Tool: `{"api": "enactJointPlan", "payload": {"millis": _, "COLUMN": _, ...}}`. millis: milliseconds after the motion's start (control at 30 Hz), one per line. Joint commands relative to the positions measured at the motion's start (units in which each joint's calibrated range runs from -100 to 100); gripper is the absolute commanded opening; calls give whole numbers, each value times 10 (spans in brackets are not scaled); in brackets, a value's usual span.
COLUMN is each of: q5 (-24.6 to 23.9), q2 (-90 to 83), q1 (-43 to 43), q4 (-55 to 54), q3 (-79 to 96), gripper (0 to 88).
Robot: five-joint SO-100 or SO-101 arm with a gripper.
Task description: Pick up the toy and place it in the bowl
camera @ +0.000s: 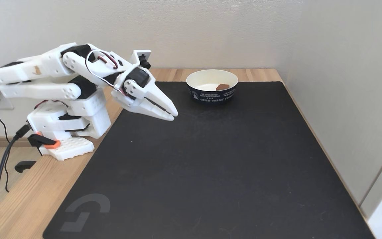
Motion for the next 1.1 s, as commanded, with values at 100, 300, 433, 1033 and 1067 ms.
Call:
{"api": "enactJointPlan", "payload": {"millis": 100, "q5": 4, "q2": -92, "q1": -4, "q4": 80, "q3": 43, "gripper": 22}}
{"api": "enactJointPlan", "payload": {"millis": 300, "q5": 23, "q2": -97, "q1": -23, "q4": 108, "q3": 60, "gripper": 22}}
{"api": "enactJointPlan", "payload": {"millis": 433, "q5": 24, "q2": -97, "q1": -19, "q4": 122, "q3": 57, "gripper": 22}}
{"api": "enactJointPlan", "payload": {"millis": 1033, "q5": 54, "q2": -97, "q1": -26, "q4": 121, "q3": 54, "gripper": 22}}
{"api": "enactJointPlan", "payload": {"millis": 1067, "q5": 54, "q2": -97, "q1": -26, "q4": 121, "q3": 54, "gripper": 22}}
